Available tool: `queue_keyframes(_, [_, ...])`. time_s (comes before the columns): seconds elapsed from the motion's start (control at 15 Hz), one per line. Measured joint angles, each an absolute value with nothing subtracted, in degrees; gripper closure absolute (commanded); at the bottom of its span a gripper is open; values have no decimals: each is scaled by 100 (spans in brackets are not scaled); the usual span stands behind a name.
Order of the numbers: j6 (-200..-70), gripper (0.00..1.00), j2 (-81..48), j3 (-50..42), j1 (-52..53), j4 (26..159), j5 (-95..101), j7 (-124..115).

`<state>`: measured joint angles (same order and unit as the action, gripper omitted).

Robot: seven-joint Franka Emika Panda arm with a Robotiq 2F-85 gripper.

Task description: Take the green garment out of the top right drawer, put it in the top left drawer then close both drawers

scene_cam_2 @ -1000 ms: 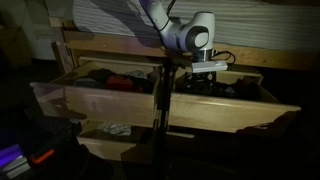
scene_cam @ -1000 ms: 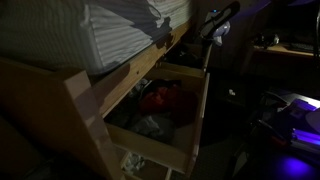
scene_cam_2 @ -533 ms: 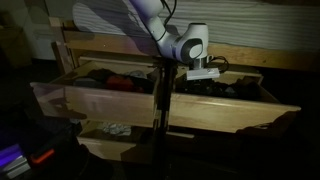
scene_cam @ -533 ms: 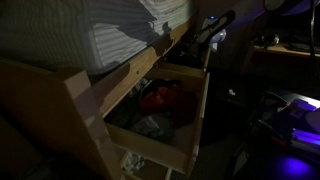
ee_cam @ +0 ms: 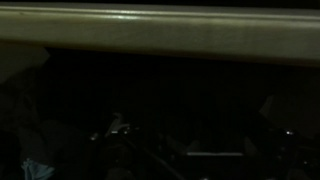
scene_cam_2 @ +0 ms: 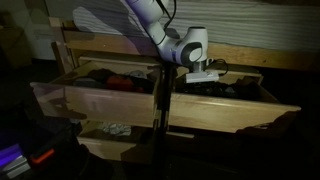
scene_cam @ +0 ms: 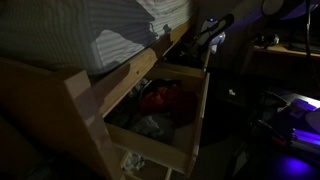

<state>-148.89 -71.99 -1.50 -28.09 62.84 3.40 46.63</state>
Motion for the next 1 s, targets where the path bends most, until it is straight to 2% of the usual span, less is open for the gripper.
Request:
queue_keyframes(0.07, [-14916, 26, -7262, -179, -2808, 6239, 342, 4626])
queue_keyframes(0.73, [-15332, 95, -7823, -481, -2783, 5822, 373, 4377])
queue_keyframes(0.87, [-15331, 100, -7844, -550, -2749, 5778, 373, 4337])
queue_keyframes(1.0, [-15330, 97, -7822, -557, -2731, 5713, 372, 4333])
